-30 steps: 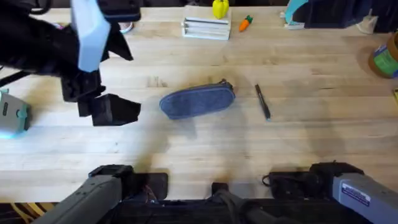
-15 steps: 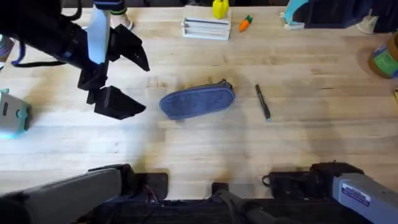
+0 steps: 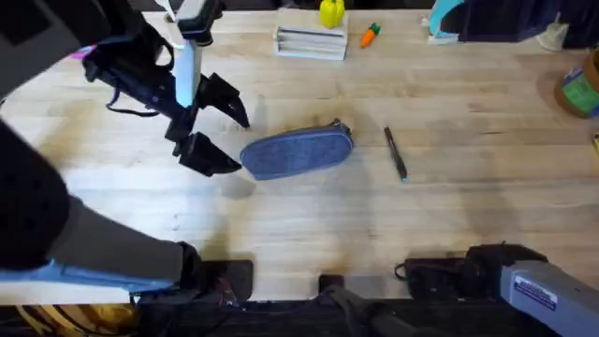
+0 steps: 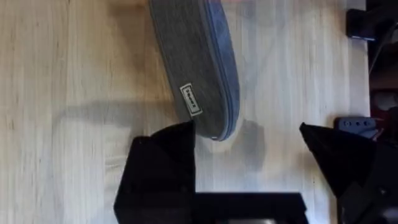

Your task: Unzip the bag, pick up the pens from the table one at a time and place them inside, then zip the bag closed.

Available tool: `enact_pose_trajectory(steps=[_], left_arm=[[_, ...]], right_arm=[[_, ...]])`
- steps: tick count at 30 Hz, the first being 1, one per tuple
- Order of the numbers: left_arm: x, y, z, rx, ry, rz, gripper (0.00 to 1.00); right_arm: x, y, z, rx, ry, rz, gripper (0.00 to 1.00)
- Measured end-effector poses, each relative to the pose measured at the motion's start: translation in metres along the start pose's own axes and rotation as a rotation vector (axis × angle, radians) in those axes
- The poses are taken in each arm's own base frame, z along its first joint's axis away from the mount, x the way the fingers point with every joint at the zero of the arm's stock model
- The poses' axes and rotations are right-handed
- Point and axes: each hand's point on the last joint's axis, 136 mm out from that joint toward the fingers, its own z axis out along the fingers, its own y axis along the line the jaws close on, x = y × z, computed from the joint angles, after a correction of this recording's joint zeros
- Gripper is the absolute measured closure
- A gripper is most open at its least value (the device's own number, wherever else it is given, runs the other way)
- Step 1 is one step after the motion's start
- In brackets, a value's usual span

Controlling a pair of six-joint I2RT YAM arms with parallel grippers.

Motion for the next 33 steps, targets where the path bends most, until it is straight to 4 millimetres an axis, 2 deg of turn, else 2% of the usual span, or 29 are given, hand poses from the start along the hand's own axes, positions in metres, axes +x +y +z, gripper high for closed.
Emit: enact_pose_trajectory(steps=[7, 19, 33], left_arm=[[0.002, 0.017, 0.019, 0.056, -0.117, -0.067, 0.006], [-0.006, 0.021, 0.04, 0.101, -0.127, -0.026, 0.007], [-0.001, 0.019, 0.042, 0.115, -0.084, -0.016, 0.007]], right_arm=[[0.0, 0.0, 0.0, 0.0, -0.001, 0.0, 0.009], [0.0, 0.0, 0.0, 0.0, -0.001, -0.001, 0.009], [-0.001, 0.0, 0.0, 0.0, -0.002, -0.001, 0.009]])
